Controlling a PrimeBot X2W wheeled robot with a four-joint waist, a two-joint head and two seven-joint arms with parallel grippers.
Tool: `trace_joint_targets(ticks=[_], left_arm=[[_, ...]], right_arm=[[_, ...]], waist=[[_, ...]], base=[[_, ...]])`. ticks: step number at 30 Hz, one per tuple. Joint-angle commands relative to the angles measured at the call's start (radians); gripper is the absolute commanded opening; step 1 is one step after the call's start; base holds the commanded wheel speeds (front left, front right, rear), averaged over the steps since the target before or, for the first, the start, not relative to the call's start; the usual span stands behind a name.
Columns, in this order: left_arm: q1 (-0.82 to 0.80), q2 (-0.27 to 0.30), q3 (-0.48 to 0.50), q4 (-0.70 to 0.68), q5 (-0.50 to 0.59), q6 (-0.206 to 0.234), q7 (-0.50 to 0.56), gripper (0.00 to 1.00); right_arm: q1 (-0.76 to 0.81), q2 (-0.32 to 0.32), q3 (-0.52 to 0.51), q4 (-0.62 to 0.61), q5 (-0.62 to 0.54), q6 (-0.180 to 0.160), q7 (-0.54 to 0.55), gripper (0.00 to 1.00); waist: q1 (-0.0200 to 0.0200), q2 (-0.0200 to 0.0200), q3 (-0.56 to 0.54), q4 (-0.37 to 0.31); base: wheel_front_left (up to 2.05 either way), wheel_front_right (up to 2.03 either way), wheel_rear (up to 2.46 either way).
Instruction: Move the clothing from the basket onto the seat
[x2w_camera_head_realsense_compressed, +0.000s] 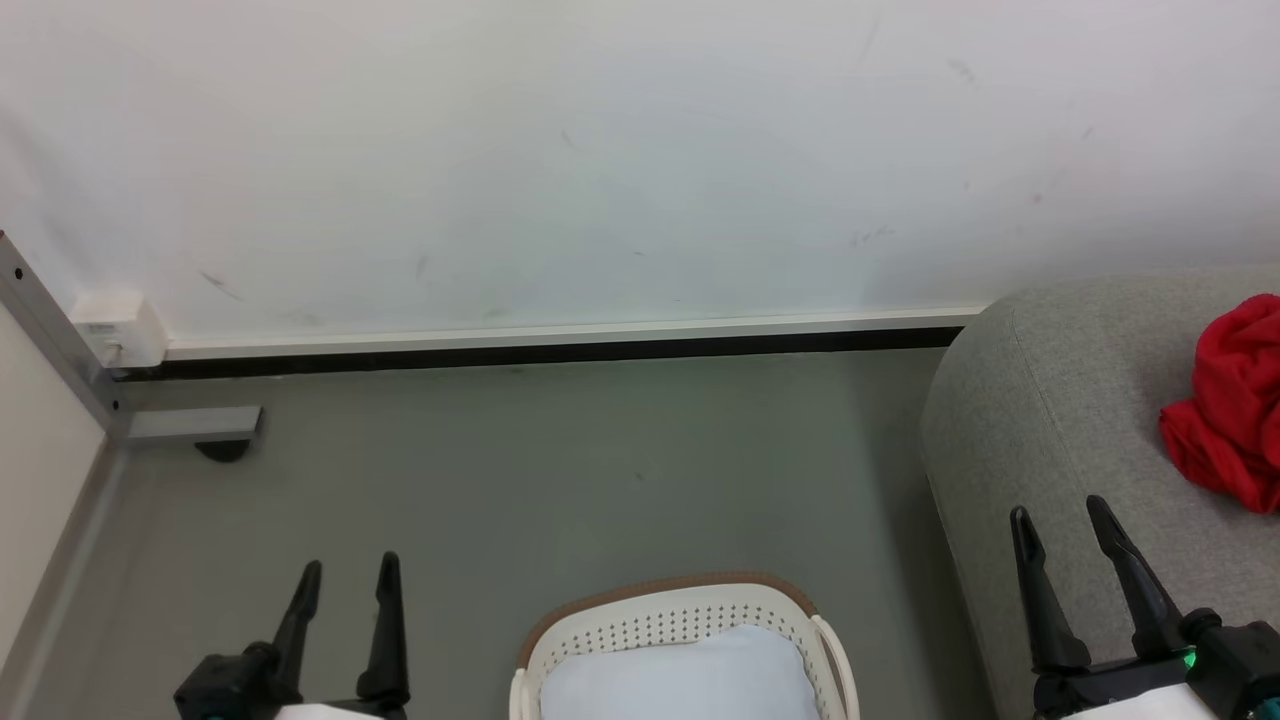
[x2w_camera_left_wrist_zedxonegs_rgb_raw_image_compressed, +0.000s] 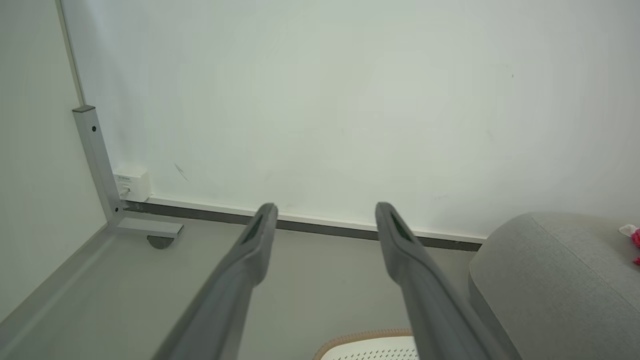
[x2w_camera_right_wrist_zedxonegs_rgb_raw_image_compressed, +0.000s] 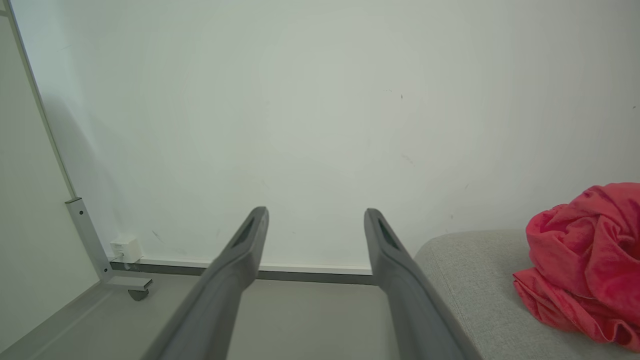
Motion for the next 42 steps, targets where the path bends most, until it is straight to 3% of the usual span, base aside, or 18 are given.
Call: trace_joint_targets(ticks=[1,8,9,14,42], left_arm=[[-0.006,0.0,0.006,0.003,0.007,-0.004,0.0,1.0],[-0.006,-0.003,0.021,0.02,0.013,-0.015,0.0,1.0],[-0.006,-0.004,0.022,0.023,0.012,-0.016,0.0,0.0],[0.014,-0.012,0.016,0.057,-0.007,-0.014,0.006,0.0],[-0.021,-0.009,0.054,0.047,-0.49,-0.04,0.134,0.0]], right_arm=[[-0.009,-0.001,-0.005,0.004,-0.009,-0.002,0.001,1.0],[-0.011,0.004,-0.004,0.011,-0.008,-0.002,0.0,1.0],[-0.011,0.004,-0.003,0.012,-0.007,-0.002,0.0,0.0],[0.024,0.014,0.004,0.038,0.011,0.0,0.003,0.0],[-0.004,0.026,-0.063,0.062,0.466,0.0,0.12,0.0]], waist=[[-0.0001,0.0,0.0,0.0],[-0.0001,0.0,-0.003,-0.003],[-0.0001,0.0,-0.004,-0.004],[-0.0001,0.0,-0.004,-0.003],[-0.0001,0.0,0.0,0.018]], base=[[0.0,0.0,0.0],[0.0,0.0,0.0],[0.0,0.0,0.0],[0.0,0.0,0.0],[0.0,0.0,0.0]])
